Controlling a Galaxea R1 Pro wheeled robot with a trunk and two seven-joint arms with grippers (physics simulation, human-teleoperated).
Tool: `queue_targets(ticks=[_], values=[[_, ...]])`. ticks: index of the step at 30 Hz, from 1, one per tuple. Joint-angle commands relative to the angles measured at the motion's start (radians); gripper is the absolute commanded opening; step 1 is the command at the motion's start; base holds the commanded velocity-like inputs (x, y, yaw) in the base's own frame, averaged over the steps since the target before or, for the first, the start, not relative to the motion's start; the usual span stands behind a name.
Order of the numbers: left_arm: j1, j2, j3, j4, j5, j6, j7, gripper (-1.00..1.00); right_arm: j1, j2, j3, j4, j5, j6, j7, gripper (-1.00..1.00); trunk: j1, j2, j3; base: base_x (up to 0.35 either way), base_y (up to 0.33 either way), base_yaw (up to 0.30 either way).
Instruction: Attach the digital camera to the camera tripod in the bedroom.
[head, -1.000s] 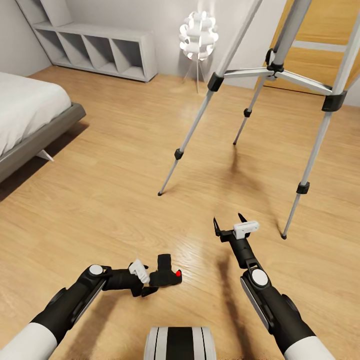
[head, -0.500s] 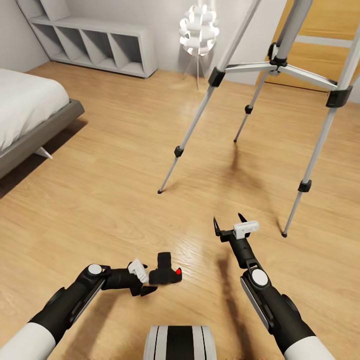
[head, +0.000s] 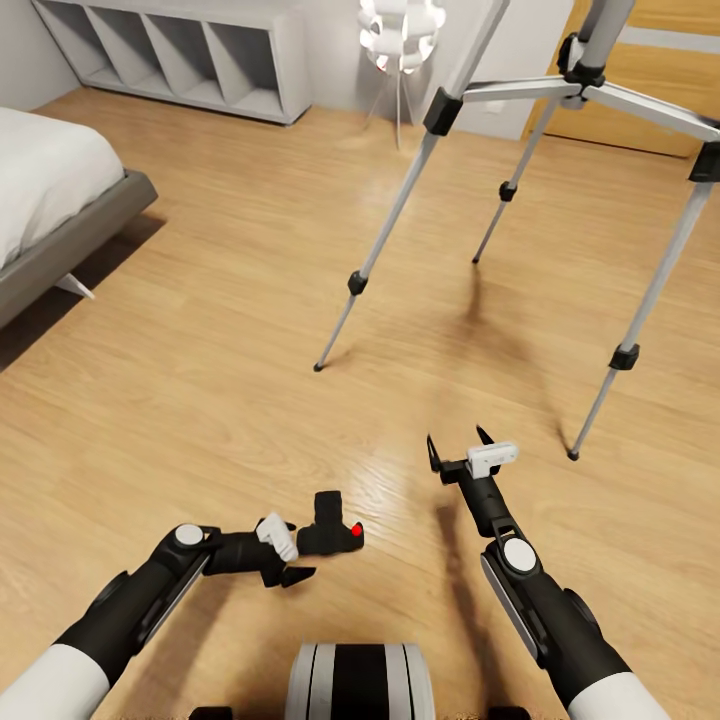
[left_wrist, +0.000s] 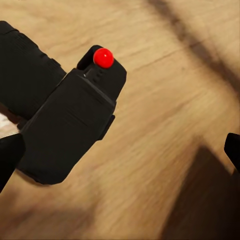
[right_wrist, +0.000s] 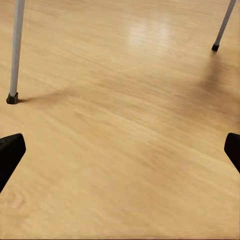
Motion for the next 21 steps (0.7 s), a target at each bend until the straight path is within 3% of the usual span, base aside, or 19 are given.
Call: queue_targets(ticks=[1,12,21], values=[[0.0,0.001,-0.001,-0.007,-0.002,0.008,-0.003,1.0,-0.001,-0.001,0.004,0.0,0.0,-0.002,-0.009,1.0,0.0,-0.001,-0.005,0.0,0.0,0.0],[0.0,0.007,-0.004,-0.047,-0.002,0.01,-0.014,1.0,-0.001,-0.001,0.004,0.0,0.0,-0.002,-0.009,1.0,0.005,-0.003,-0.047,0.0,0.0,0.0],[0.0,0.045,-0.004,-0.12,-0.002,0.01,-0.066,1.0,-0.001,-0.001,0.004,0.0,0.0,-0.002,-0.009,1.0,0.009,-0.005,-0.082,0.0,0.0,0.0]])
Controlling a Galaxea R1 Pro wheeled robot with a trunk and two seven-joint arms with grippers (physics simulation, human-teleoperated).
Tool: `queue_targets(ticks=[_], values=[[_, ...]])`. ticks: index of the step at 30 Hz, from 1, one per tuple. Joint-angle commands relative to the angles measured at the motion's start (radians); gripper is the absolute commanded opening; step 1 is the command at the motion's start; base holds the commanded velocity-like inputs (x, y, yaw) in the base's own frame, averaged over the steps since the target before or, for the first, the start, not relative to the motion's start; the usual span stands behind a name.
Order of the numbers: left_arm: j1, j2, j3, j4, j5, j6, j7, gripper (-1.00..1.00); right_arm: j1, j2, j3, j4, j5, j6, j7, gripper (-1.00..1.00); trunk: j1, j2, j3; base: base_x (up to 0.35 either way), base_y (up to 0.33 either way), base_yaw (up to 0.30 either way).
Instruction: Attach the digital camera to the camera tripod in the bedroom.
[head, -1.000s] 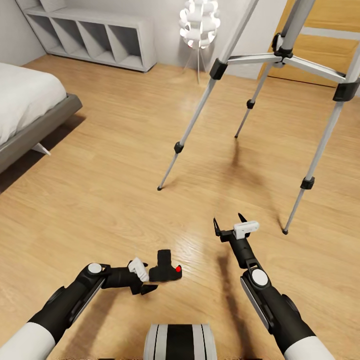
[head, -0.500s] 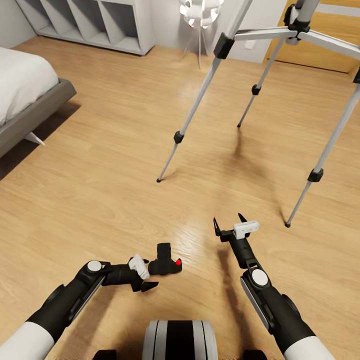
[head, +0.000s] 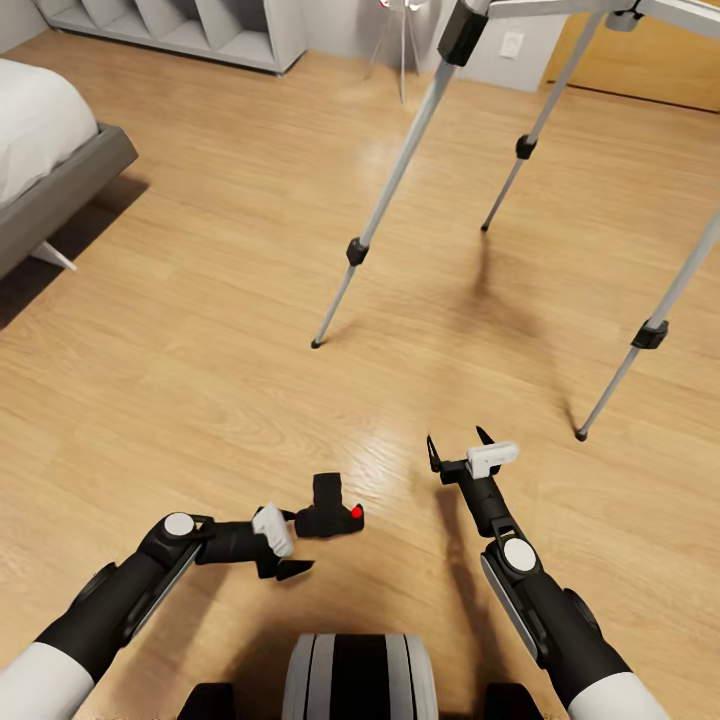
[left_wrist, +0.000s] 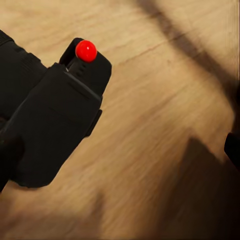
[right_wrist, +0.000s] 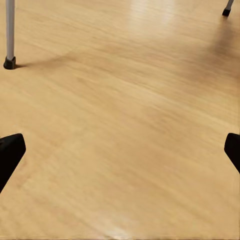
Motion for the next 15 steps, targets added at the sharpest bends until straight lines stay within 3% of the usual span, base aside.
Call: queue_targets(ticks=[1,9,15], values=[[0.0,0.005,-0.001,-0.014,-0.002,0.008,-0.012,1.0,-0.001,-0.001,0.004,0.0,0.0,-0.002,-0.009,1.0,0.0,0.0,-0.005,0.0,0.0,0.0],[0.0,0.036,-0.002,-0.115,-0.002,0.009,-0.057,1.0,-0.001,-0.001,0.004,0.0,0.0,-0.001,-0.009,1.0,0.004,-0.002,-0.035,0.0,0.0,0.0],[0.0,0.074,-0.003,-0.156,-0.002,0.01,-0.066,1.0,-0.001,-0.001,0.004,0.0,0.0,-0.001,-0.009,1.0,0.007,-0.004,-0.059,0.0,0.0,0.0]])
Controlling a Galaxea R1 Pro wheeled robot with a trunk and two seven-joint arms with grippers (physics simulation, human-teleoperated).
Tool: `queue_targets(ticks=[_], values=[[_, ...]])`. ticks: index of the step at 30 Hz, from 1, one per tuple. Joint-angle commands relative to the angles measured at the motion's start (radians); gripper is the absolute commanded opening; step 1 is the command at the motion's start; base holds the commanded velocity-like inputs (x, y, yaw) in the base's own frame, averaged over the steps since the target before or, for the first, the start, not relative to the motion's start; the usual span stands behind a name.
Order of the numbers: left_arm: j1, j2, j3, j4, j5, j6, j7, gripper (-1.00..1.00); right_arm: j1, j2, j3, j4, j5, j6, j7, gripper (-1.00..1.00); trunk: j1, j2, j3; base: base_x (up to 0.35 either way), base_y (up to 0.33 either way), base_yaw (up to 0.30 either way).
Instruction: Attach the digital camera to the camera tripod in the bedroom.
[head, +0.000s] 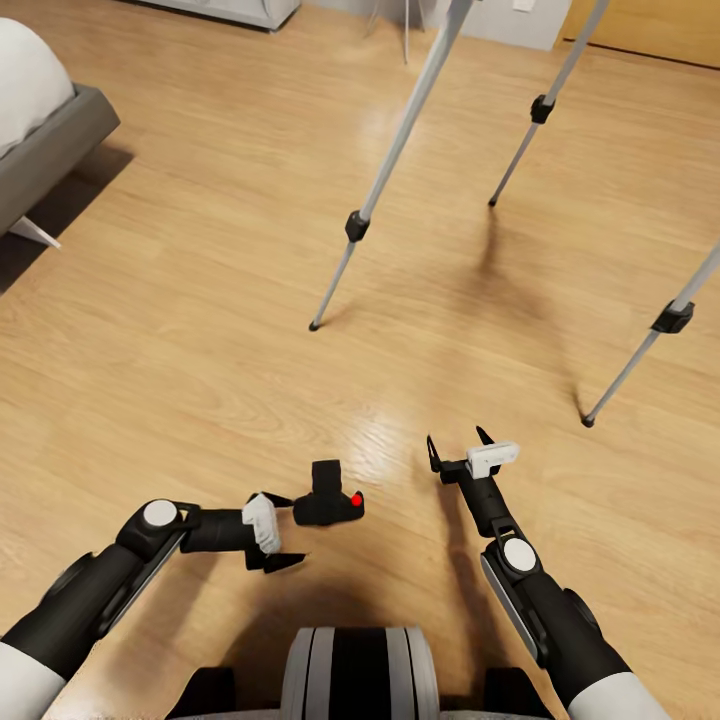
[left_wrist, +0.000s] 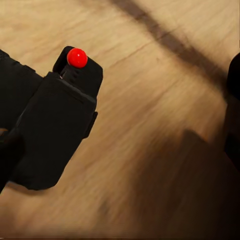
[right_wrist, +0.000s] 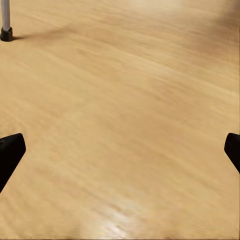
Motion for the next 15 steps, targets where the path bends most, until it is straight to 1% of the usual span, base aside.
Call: queue_targets(ticks=[1,4,5,7,9,12,15], values=[[0.0,0.011,-0.001,-0.022,-0.002,0.009,-0.005,1.0,-0.001,-0.001,0.004,0.0,0.0,-0.002,-0.009,1.0,0.0,0.0,-0.004,0.0,0.0,0.0],[0.0,0.027,-0.001,-0.063,-0.002,0.01,-0.013,1.0,-0.001,-0.001,0.004,0.0,0.0,-0.002,-0.009,1.0,0.002,-0.001,-0.016,0.0,0.0,0.0],[-0.001,0.05,0.0,-0.124,-0.001,0.013,-0.042,1.0,-0.001,-0.001,0.004,0.0,0.0,-0.002,-0.009,1.0,0.002,-0.001,-0.02,0.0,0.0,0.0],[-0.001,0.061,0.0,-0.158,0.0,0.015,-0.074,1.0,-0.001,-0.001,0.004,0.0,0.0,-0.002,-0.009,1.0,0.003,-0.002,-0.028,0.0,0.0,0.0],[-0.001,0.066,0.001,-0.175,0.0,0.016,-0.099,1.0,-0.001,-0.001,0.004,0.0,0.0,-0.002,-0.009,1.0,0.004,-0.002,-0.035,0.0,0.0,0.0],[-0.002,0.071,0.003,-0.18,0.0,0.016,-0.112,1.0,-0.001,-0.001,0.004,0.0,0.0,-0.002,-0.009,1.0,0.005,-0.003,-0.047,0.0,0.0,0.0],[-0.002,0.075,0.009,-0.167,0.0,0.016,-0.12,1.0,-0.001,-0.001,0.004,0.0,0.0,-0.002,-0.009,1.0,0.007,-0.004,-0.059,0.0,0.0,0.0]])
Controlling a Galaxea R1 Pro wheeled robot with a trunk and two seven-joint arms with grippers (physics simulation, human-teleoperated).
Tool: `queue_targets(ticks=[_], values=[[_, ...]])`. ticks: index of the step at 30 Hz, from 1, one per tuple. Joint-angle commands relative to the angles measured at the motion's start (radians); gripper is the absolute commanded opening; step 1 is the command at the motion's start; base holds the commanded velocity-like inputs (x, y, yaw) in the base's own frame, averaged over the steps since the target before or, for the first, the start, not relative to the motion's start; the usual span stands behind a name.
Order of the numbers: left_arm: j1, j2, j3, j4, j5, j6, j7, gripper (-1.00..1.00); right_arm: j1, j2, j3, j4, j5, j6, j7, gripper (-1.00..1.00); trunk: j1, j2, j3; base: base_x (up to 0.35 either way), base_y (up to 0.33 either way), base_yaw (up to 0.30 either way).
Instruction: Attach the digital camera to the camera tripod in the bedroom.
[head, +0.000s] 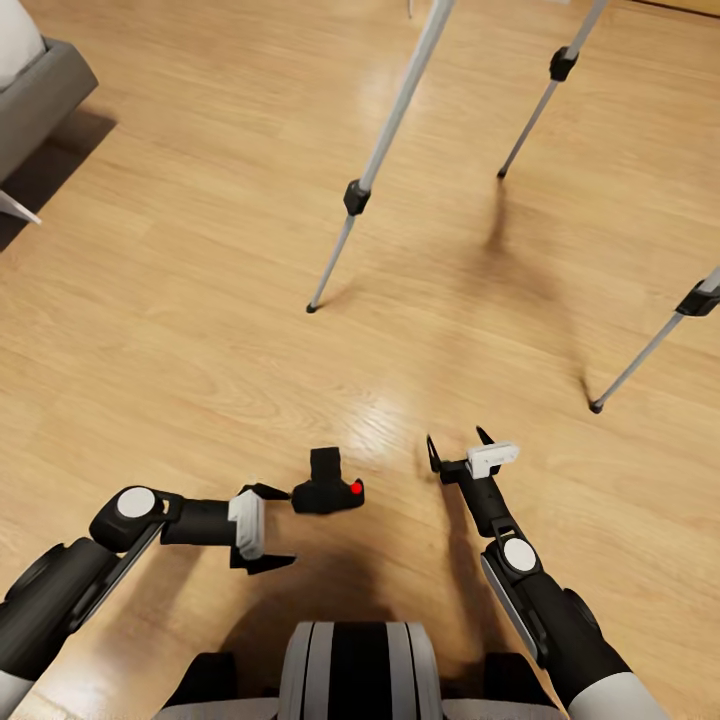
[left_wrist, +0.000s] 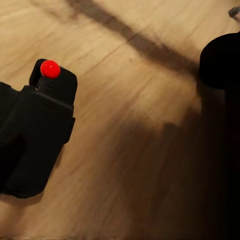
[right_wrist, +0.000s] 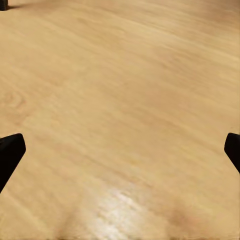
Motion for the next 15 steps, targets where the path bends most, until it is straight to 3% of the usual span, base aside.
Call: queue_targets(ticks=[1,15], values=[[-0.001,0.001,0.002,0.004,-0.001,0.01,-0.004,1.0,-0.001,-0.001,0.004,0.0,0.0,-0.002,-0.009,1.0,0.0,0.0,-0.004,0.0,0.0,0.0],[-0.001,-0.002,0.079,0.033,-0.001,0.008,-0.014,1.0,-0.001,-0.001,0.004,0.0,0.0,-0.002,-0.009,1.0,0.007,-0.004,-0.059,0.0,0.0,0.0]])
